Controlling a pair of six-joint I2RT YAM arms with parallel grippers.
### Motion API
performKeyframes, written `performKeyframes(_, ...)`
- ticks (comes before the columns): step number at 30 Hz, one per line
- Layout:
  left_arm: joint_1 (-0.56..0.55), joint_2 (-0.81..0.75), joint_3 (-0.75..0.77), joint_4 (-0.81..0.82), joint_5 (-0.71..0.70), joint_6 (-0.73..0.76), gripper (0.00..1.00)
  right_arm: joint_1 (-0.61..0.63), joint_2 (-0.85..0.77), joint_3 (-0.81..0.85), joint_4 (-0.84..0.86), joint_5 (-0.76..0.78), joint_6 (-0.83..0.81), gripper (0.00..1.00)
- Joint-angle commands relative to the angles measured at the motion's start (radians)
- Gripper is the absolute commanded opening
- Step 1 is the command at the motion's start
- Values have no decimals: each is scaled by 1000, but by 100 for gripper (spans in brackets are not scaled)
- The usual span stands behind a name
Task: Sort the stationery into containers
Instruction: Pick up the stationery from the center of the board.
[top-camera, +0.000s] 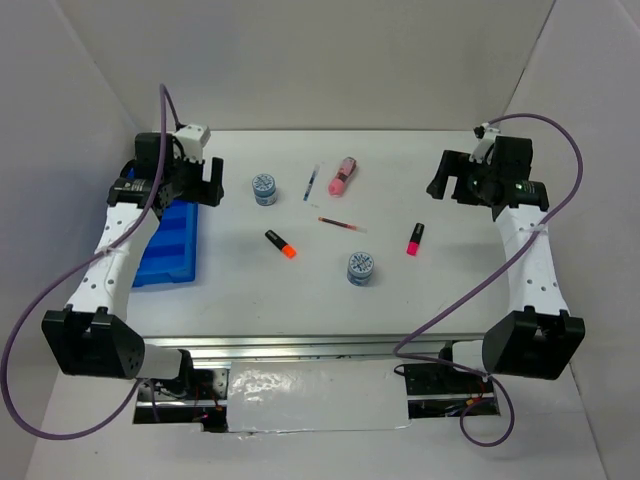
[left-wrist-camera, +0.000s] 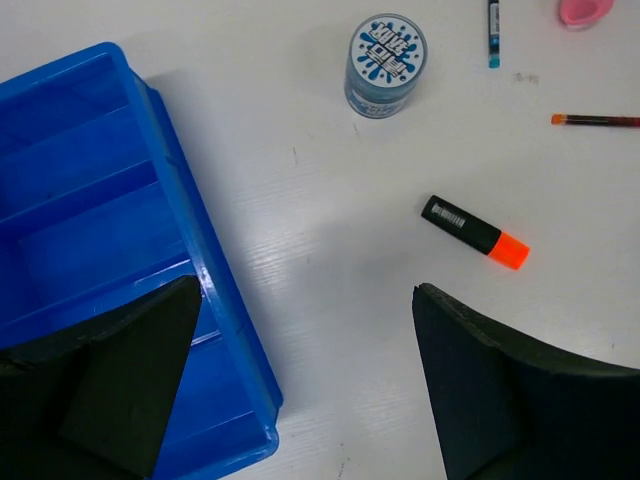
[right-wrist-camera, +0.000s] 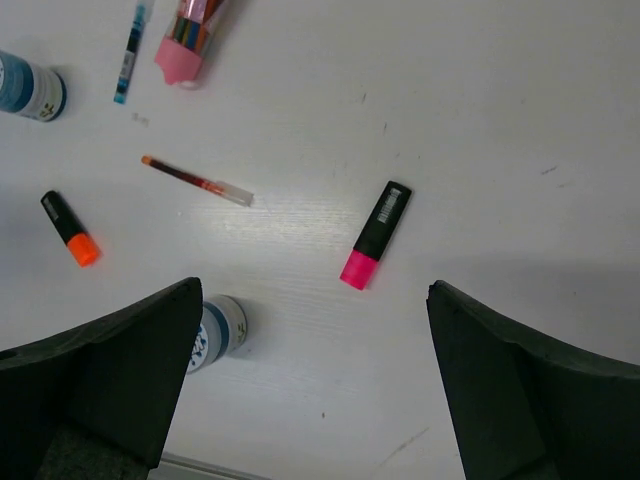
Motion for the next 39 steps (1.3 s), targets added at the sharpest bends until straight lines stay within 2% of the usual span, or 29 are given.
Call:
performKeyframes(1, -45, 5, -3, 48, -46, 34, 99, 14, -46, -23, 1, -14, 3, 100)
performKeyframes(5, -88, 91, 64, 29, -91, 49, 99, 24, -48, -58, 11, 12, 9, 100)
performKeyframes(10, -113, 226, 158, 25, 26, 94, 95, 30, -35, -66, -3, 24, -3, 100)
performKeyframes(14, -152, 367, 308, -7, 18, 88, 94, 32, -34, -83, 0, 12, -5, 100)
performKeyframes(23, -186, 638, 521, -11, 23, 42, 98, 40, -3, -66, -20, -10, -14, 100)
performKeyframes(29, -215, 772, 607, -23, -6, 37, 99, 41, 9, -70, -17, -10, -16, 100)
performKeyframes(39, -232, 866, 649, 0, -103, 20, 99, 41, 37, -61, -23, -13, -20, 100)
